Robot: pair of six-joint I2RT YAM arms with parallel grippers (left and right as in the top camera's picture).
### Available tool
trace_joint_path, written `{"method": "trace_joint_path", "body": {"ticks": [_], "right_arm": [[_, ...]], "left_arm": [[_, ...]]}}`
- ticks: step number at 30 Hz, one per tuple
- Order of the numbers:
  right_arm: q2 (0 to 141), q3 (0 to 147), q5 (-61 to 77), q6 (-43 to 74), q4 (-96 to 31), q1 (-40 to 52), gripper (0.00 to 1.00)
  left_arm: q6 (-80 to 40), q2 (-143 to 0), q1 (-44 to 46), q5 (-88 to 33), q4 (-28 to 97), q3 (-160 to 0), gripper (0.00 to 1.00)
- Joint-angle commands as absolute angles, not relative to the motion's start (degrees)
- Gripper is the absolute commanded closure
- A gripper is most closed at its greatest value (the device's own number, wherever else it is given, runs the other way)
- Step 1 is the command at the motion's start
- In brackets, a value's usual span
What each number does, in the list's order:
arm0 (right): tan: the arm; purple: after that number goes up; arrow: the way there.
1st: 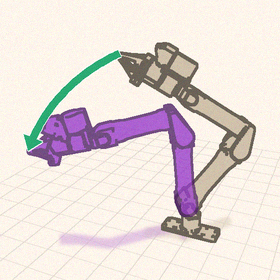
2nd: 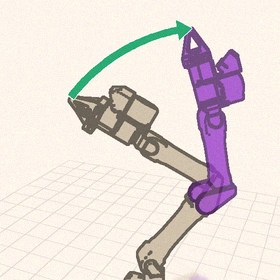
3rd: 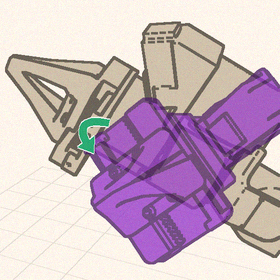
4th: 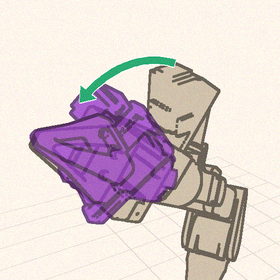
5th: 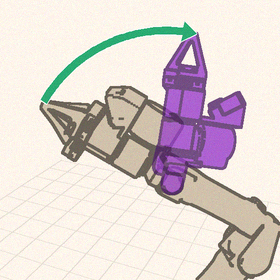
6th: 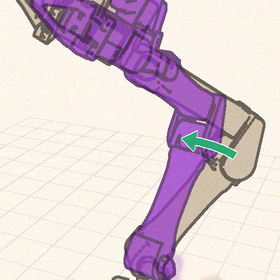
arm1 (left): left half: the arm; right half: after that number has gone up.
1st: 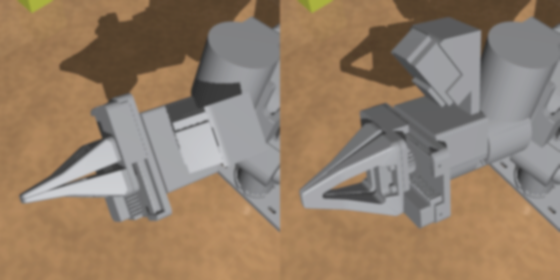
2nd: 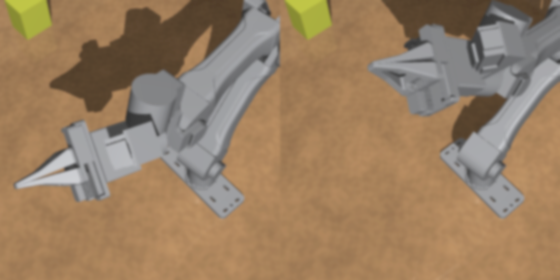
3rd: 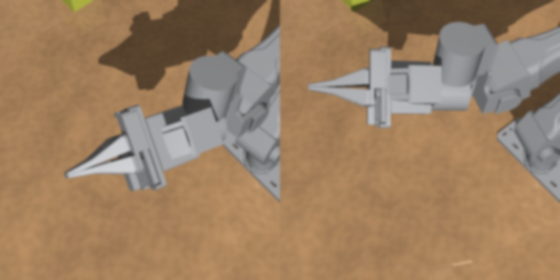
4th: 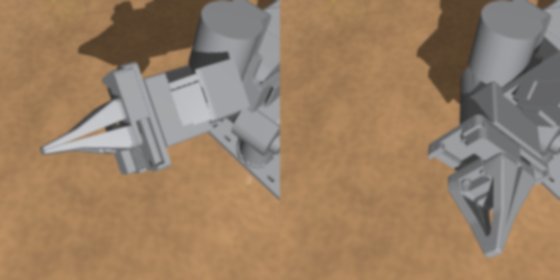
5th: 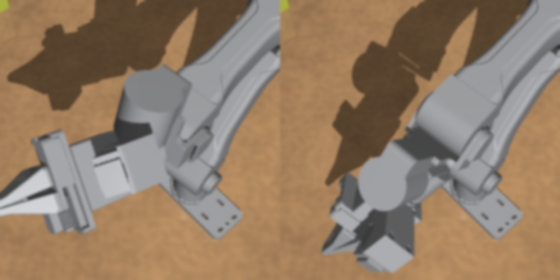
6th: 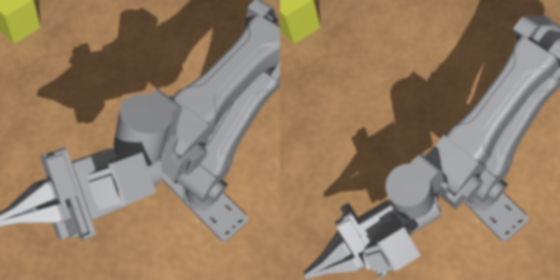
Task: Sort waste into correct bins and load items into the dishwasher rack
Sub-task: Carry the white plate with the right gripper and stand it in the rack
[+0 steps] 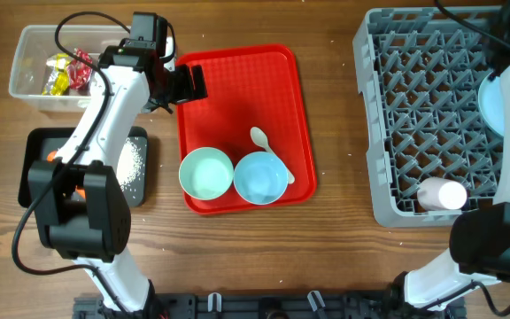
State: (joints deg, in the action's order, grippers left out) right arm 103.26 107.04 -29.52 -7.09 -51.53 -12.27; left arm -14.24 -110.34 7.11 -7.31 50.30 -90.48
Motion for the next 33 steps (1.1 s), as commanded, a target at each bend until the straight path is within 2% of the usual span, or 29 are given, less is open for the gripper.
{"method": "trace_joint_path", "body": {"ticks": [1,4,6,8,11,18,27,29,33], "right_arm": [[104.5,105.2,-9.8,0.2,-56.1,-14.3,0.18],[106.1,105.2,-8.7,6.2,-59.9,-19.9,0.19],[106.5,105.2,0.3,9.6,-61.4,-27.6,0.19],[106.5,105.2,6.8,10.9,-63.0,-35.5,0.28],[106.6,103.8,6.5,12.0,-64.4,-42.8,0.31],[107.4,92.5,5.0,14.1,-51.9,-45.5,0.46],[113.5,92.1,2.8,14.2,-48.8,-46.5,0.52],[114.1,92.1,2.9,14.2,-47.8,-46.8,0.60],[114.1,92.1,3.4,14.1,-46.2,-46.9,0.95]], "left_arm": [[-14.2,-108.9,7.2,-6.7,50.2,-90.7,0.00],[-14.2,-108.9,7.2,-6.7,50.2,-90.7,0.00],[-14.2,-108.9,7.2,-6.7,50.2,-90.7,0.00],[-14.2,-108.9,7.2,-6.7,50.2,-90.7,0.00],[-14.2,-108.9,7.2,-6.7,50.2,-90.7,0.00],[-14.2,-108.9,7.2,-6.7,50.2,-90.7,0.00],[-14.2,-108.9,7.2,-6.7,50.2,-90.7,0.00],[-14.2,-108.9,7.2,-6.7,50.2,-90.7,0.00],[-14.2,-108.9,7.2,-6.7,50.2,-90.7,0.00]]}}
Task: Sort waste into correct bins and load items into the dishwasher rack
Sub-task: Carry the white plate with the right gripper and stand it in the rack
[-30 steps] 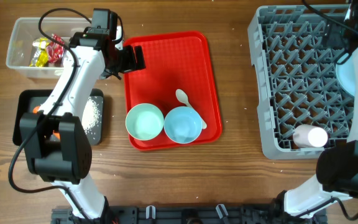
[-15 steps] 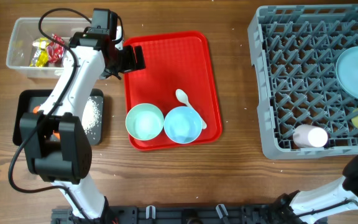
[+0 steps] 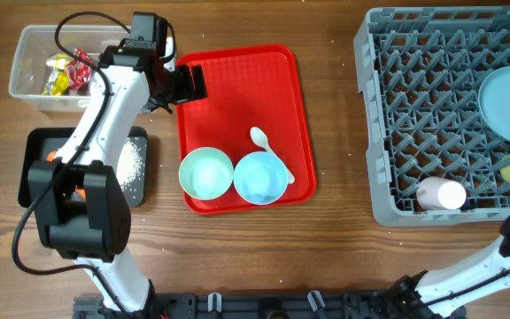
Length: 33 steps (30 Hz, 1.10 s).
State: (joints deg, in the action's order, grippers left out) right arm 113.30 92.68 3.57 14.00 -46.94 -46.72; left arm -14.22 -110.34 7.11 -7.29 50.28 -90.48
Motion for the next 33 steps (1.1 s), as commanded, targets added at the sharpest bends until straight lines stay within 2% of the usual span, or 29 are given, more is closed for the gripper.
{"method": "trace_joint_path", "body": {"ticks": [1,5,10,13,15,19,26,33], "right_arm": [[114.1,92.1,4.4,14.1,-46.0,-46.9,0.96],[110.8,92.2,8.4,13.6,-45.4,-46.9,0.96],[95.9,92.2,9.0,11.8,-47.2,-46.5,0.96],[86.3,92.2,2.2,8.7,-45.3,-42.3,0.96],[82.6,92.2,-9.0,2.9,-41.7,-33.8,0.96],[87.2,92.2,-33.3,-11.9,-34.1,-19.2,0.96],[98.4,92.2,-33.1,-28.3,-22.2,-18.8,0.96],[107.3,92.2,-28.2,-31.5,-21.0,-18.6,0.96]], "left_arm": [[-14.2,-108.9,7.2,-6.7,50.2,-90.7,0.00],[-14.2,-108.9,7.2,-6.7,50.2,-90.7,0.00],[-14.2,-108.9,7.2,-6.7,50.2,-90.7,0.00],[-14.2,-108.9,7.2,-6.7,50.2,-90.7,0.00],[-14.2,-108.9,7.2,-6.7,50.2,-90.7,0.00],[-14.2,-108.9,7.2,-6.7,50.2,-90.7,0.00],[-14.2,-108.9,7.2,-6.7,50.2,-90.7,0.00],[-14.2,-108.9,7.2,-6.7,50.2,-90.7,0.00]]}}
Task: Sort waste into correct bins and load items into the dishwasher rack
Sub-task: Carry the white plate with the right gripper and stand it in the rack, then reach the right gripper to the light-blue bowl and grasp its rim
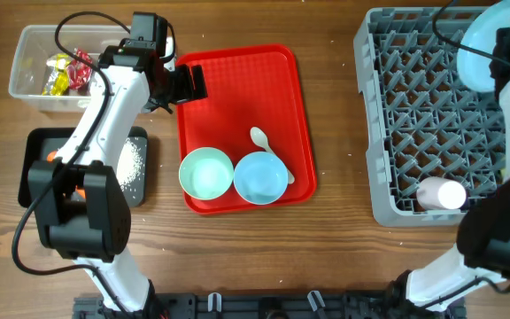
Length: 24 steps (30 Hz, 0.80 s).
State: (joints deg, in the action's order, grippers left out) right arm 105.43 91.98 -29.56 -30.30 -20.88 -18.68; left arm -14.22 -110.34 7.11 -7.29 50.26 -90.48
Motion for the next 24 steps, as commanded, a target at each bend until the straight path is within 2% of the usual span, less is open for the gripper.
{"method": "trace_joint_path", "body": {"ticks": [1,5,6,7,10,13,14,15,17,18,24], "right_arm": [[107.6,92.2,-27.6,-31.5,-21.3,-18.6,0.96],[107.6,92.2,-23.7,-31.5,-22.2,-18.5,0.94],[107.6,92.2,-22.5,-31.4,-22.6,-18.5,0.59],[107.6,92.2,-20.6,-31.0,-23.1,-18.5,0.02],[106.7,92.2,-20.0,-23.5,-24.1,-18.4,0.00],[100.0,92.2,-16.6,-7.8,-29.0,-17.9,0.00],[97.1,92.2,-10.5,-4.0,-31.8,-17.5,0.00],[93.2,92.2,3.7,0.8,-36.1,-16.6,0.00],[90.2,92.2,24.2,3.7,-41.2,-13.9,0.00],[90.4,92.2,29.3,3.6,-44.3,-9.9,0.00],[94.8,92.1,18.3,5.1,-54.1,13.1,0.00]], "left_arm": [[-14.2,-108.9,7.2,-6.7,50.2,-90.7,0.00],[-14.2,-108.9,7.2,-6.7,50.2,-90.7,0.00],[-14.2,-108.9,7.2,-6.7,50.2,-90.7,0.00],[-14.2,-108.9,7.2,-6.7,50.2,-90.7,0.00],[-14.2,-108.9,7.2,-6.7,50.2,-90.7,0.00],[-14.2,-108.9,7.2,-6.7,50.2,-90.7,0.00],[-14.2,-108.9,7.2,-6.7,50.2,-90.7,0.00],[-14.2,-108.9,7.2,-6.7,50.2,-90.7,0.00],[-14.2,-108.9,7.2,-6.7,50.2,-90.7,0.00],[-14.2,-108.9,7.2,-6.7,50.2,-90.7,0.00],[-14.2,-108.9,7.2,-6.7,50.2,-90.7,0.00]]}}
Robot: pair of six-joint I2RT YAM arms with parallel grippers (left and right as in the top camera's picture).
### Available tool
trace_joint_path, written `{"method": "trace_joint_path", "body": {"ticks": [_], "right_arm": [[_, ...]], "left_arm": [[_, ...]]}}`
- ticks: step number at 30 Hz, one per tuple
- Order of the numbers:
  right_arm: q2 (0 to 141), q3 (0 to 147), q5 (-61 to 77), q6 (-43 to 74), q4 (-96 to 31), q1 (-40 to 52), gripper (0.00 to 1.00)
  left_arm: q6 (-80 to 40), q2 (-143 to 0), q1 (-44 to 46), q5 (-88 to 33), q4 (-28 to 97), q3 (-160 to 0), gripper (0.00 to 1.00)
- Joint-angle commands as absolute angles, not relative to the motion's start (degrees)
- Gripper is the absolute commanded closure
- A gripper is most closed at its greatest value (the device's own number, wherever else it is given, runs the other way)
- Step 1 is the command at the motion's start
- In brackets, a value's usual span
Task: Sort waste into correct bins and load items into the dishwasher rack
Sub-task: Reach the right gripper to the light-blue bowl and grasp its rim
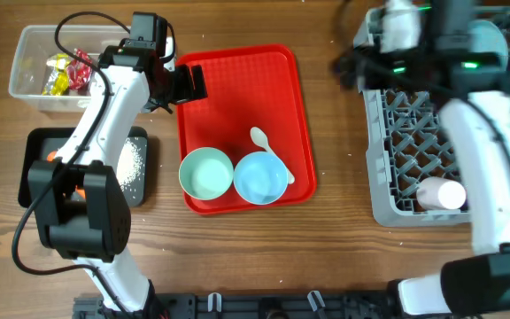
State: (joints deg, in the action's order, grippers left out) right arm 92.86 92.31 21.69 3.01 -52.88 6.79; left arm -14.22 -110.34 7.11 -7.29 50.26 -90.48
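On the red tray (237, 97) sit a green bowl (206, 173), a blue bowl (260, 178) and a white spoon (270, 152), all at its near end. My left gripper (189, 84) hangs over the tray's far left corner, jaws apart and empty. The grey dishwasher rack (410, 142) stands at the right with a white cup (441, 192) lying in its near part. My right arm reaches across the back of the rack. Its gripper (347, 66) is a dark blur just past the rack's far left corner, so its jaws cannot be made out.
At the far left stands a clear bin (34, 49) holding coloured wrappers. In front of it is a black bin (38, 168), with white crumbs (133, 164) on its right side. Bare wood lies between the tray and the rack.
My right arm has moved from the rack's far right corner to across its back, with the gripper now past the rack's far left corner. The left arm, tray and bowls are unchanged.
First my right arm lay along the rack's right side. Then it was out of view, and a light blue plate and a yellow item showed in the rack's right part. It then stood over the far right corner and now reaches left. My left arm stayed still throughout.
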Motion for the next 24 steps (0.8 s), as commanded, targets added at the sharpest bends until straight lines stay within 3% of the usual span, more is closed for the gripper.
{"method": "trace_joint_path", "body": {"ticks": [1,3,6,12,15,20,23,24], "right_arm": [[96.5,92.1,17.8,5.1,-55.0,16.4,0.00],[100.4,92.1,17.1,4.4,-57.1,20.7,0.02],[106.5,91.4,14.9,4.5,-60.1,24.4,0.14],[110.1,81.2,15.0,4.5,-58.3,26.8,0.28],[110.1,75.8,17.0,4.7,-54.6,26.8,0.51],[110.1,70.3,22.2,4.6,-48.4,26.8,0.66],[110.1,69.2,22.1,4.7,-47.1,26.8,0.90],[110.0,69.2,22.1,4.7,-46.8,26.8,0.93]], "left_arm": [[-14.2,-108.9,7.2,-6.7,50.2,-90.7,0.00],[-14.2,-108.9,7.2,-6.7,50.2,-90.7,0.00],[-14.2,-108.9,7.2,-6.7,50.2,-90.7,0.00],[-14.2,-108.9,7.2,-6.7,50.2,-90.7,0.00],[-14.2,-108.9,7.2,-6.7,50.2,-90.7,0.00],[-14.2,-108.9,7.2,-6.7,50.2,-90.7,0.00],[-14.2,-108.9,7.2,-6.7,50.2,-90.7,0.00],[-14.2,-108.9,7.2,-6.7,50.2,-90.7,0.00]]}}
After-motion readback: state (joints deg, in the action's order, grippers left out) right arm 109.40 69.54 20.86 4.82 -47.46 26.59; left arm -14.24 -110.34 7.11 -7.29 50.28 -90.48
